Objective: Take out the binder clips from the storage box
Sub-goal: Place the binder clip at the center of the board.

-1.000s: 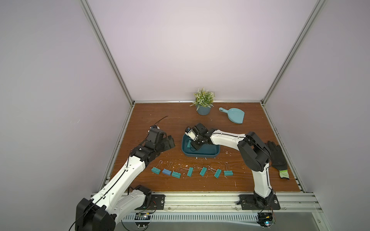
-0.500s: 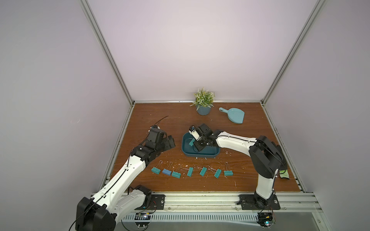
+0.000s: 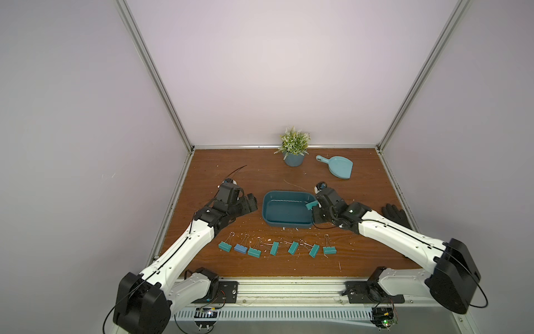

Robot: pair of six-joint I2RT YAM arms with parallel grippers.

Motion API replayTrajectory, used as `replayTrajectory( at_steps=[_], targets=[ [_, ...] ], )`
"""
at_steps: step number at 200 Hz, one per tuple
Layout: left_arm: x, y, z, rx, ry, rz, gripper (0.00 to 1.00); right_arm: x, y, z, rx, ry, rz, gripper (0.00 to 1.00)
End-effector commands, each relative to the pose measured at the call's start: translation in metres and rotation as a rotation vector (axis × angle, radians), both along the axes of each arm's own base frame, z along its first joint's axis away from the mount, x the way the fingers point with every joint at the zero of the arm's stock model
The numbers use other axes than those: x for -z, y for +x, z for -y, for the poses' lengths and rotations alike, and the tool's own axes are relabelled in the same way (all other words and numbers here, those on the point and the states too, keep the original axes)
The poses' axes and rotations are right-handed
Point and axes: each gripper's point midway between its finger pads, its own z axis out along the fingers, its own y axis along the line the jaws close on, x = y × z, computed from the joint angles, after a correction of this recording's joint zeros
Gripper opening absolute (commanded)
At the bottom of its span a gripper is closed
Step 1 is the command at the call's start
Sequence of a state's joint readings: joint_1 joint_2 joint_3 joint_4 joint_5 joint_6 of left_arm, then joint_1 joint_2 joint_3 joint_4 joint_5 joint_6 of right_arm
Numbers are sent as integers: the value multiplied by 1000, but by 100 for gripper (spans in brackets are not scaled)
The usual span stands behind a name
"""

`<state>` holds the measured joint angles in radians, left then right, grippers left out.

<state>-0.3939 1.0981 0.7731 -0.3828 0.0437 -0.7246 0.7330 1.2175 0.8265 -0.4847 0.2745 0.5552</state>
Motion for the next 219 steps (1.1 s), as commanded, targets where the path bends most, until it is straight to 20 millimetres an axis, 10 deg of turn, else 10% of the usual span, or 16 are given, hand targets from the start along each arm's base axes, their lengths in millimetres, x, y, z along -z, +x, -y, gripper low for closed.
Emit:
replayTrajectory(
  at_steps=[1, 62, 146, 219],
  targets=[
    [-7, 4, 15, 56, -9, 28, 100, 9, -27, 48, 241, 31, -39, 0],
    [-2, 4, 33, 110, -24, 11, 100, 53, -84, 100, 447, 81, -154, 0],
    [15, 3, 46, 177, -36, -40, 99, 101, -85, 97, 419, 34, -226, 0],
    [54, 15, 64, 296, 57, -223, 70, 65, -68, 82, 363, 67, -176, 71]
  ],
)
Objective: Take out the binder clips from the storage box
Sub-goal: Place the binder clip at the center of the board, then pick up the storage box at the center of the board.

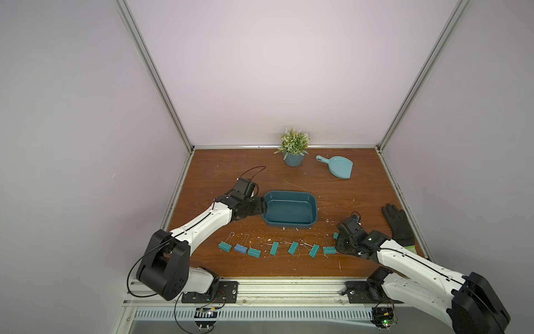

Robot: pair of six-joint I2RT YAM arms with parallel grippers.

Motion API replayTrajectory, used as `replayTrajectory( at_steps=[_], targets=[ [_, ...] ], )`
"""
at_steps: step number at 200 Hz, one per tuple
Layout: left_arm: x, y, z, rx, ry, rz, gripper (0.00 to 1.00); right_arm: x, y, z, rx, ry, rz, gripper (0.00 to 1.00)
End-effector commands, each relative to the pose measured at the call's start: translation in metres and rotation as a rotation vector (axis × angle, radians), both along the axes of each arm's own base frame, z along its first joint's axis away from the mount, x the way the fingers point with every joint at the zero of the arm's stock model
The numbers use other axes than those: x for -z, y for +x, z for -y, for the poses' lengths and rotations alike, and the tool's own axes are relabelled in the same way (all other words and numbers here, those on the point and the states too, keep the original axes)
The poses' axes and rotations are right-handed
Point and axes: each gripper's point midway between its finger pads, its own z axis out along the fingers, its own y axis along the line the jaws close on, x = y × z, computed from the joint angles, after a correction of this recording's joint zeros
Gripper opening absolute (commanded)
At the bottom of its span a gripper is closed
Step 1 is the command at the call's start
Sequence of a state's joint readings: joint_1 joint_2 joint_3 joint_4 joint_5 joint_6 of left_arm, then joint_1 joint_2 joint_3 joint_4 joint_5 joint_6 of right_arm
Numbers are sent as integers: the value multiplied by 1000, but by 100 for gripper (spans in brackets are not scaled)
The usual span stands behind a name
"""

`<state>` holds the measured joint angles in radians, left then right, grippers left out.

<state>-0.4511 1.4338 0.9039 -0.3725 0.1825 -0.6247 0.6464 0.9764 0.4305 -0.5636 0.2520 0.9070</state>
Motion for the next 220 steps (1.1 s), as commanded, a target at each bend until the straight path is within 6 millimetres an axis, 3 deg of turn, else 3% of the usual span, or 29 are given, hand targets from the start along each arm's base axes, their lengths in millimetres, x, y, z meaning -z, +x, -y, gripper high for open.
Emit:
replayTrajectory(
  at_steps=[1, 21, 39, 72, 129, 142, 167, 220],
  targets=[
    [2, 0, 10, 76, 20, -35, 70, -30, 13, -8, -15, 18, 48, 72],
    [11, 4, 12, 94, 50, -73, 59, -55, 23, -9, -23, 5, 86, 99],
    [21, 7, 12, 103, 81, -109, 56, -77, 34, -14, -44, -3, 121, 99],
    [38, 7, 13, 118, 109, -172, 41, -103, 50, -22, -68, -14, 166, 99],
    [44, 11, 14, 105, 130, -180, 7, -121, 63, -30, -86, 3, 225, 99],
    [38, 14, 14, 96, 135, -157, 0, -123, 65, -33, -94, 18, 235, 99],
    [16, 24, 14, 63, 108, -41, 0, -128, 68, -40, -109, 58, 276, 99],
    [-63, 38, 1, -51, 10, 363, 0, -142, 73, -44, -109, 108, 361, 99]
  ],
)
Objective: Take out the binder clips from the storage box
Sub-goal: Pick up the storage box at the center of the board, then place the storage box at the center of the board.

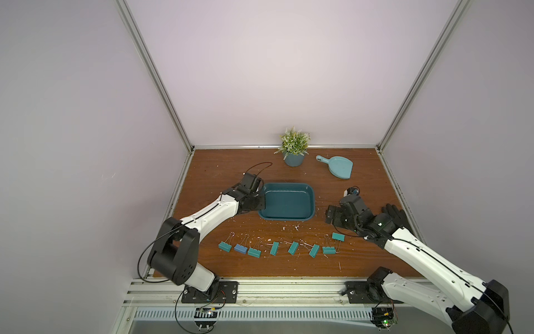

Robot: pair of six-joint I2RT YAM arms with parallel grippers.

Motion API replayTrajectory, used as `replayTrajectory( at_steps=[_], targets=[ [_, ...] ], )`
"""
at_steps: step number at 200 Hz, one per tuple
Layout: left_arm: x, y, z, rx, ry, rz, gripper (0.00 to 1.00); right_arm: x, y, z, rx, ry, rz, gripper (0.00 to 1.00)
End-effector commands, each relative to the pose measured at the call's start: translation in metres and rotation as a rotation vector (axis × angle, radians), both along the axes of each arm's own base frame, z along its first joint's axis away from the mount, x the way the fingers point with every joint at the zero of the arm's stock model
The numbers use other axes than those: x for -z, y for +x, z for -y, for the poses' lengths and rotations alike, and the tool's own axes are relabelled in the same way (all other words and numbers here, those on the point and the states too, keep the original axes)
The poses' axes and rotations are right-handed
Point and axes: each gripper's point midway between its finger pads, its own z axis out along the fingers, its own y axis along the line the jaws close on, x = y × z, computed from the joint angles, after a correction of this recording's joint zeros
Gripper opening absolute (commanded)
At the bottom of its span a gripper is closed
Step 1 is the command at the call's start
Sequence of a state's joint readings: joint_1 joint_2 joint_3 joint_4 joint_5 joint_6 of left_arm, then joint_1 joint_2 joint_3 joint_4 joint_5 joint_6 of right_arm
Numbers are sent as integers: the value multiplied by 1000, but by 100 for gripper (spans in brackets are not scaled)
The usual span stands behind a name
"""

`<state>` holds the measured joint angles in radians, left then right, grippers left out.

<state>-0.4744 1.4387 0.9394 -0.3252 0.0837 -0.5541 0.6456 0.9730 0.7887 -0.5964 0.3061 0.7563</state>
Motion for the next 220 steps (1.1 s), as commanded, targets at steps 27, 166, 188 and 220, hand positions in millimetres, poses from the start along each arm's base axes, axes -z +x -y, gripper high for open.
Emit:
replayTrajectory(
  at_steps=[27, 166, 188, 220],
  targets=[
    [-75, 10, -7, -94, -56, 428, 0, -13, 8, -6, -16, 38, 71, 99],
    [-6, -11, 4, -64, 91, 164, 1, -7, 7, -3, -11, 15, 59, 99],
    [20, -12, 7, -53, 139, 24, 0, -6, 6, -2, -10, 14, 61, 99],
    [44, -13, 11, -39, 164, -110, 0, -5, 5, -1, -11, 11, 58, 99]
  ],
)
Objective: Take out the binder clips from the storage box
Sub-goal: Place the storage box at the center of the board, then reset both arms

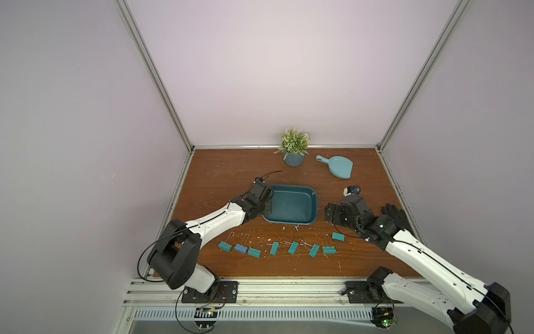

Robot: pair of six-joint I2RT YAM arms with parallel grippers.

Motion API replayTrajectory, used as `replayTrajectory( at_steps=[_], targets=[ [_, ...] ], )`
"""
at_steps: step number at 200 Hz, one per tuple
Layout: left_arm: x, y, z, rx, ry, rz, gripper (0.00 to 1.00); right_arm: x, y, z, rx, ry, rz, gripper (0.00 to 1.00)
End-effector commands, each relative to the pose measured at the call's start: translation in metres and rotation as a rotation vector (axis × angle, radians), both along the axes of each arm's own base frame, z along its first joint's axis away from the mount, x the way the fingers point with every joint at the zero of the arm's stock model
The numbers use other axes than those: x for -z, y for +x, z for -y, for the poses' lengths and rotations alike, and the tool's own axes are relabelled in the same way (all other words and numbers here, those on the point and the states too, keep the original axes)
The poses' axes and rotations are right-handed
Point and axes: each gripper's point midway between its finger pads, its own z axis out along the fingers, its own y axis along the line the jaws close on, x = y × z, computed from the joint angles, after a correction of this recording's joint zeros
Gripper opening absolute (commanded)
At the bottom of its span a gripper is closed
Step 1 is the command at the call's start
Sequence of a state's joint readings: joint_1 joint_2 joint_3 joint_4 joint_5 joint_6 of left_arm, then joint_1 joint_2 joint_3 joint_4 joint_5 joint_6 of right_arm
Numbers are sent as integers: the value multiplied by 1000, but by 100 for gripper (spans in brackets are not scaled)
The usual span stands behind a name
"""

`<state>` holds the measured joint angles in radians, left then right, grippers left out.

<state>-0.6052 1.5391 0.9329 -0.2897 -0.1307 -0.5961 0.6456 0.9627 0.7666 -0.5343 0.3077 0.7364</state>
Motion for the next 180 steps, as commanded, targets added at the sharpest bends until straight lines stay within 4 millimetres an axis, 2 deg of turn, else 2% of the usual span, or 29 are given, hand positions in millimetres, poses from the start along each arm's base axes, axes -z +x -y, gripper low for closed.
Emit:
replayTrajectory(
  at_steps=[1, 56, 63, 89, 105, 126, 130, 136, 159, 180],
  targets=[
    [12, -9, -2, -21, 1, -127, 0, -1, -1, 3, 2, -5, 14, 99],
    [23, -9, -5, -52, -18, -191, 2, 1, -4, 5, -2, -5, 12, 99],
    [24, -9, -5, -54, -22, -199, 9, 1, -3, 4, -3, -3, 14, 99],
    [22, -5, -3, -50, -28, -195, 56, 1, 0, 0, -13, 2, 26, 99],
    [14, -1, -3, -51, -33, -175, 64, 0, 5, -2, -17, 2, 43, 99],
    [-7, 8, -4, -56, -48, -122, 81, 0, 15, -1, 2, -32, 62, 99],
    [-12, 10, -5, -60, -50, -106, 90, 1, 17, 0, 12, -42, 66, 99],
    [-22, 14, -7, -65, -53, -80, 98, 1, 20, 3, 25, -62, 73, 99],
    [-63, 25, -26, -129, -44, 47, 99, 2, 32, 24, 117, -179, 130, 99],
    [-100, 30, -68, -253, 29, 202, 99, -4, 44, 42, 175, -288, 228, 99]
  ],
)
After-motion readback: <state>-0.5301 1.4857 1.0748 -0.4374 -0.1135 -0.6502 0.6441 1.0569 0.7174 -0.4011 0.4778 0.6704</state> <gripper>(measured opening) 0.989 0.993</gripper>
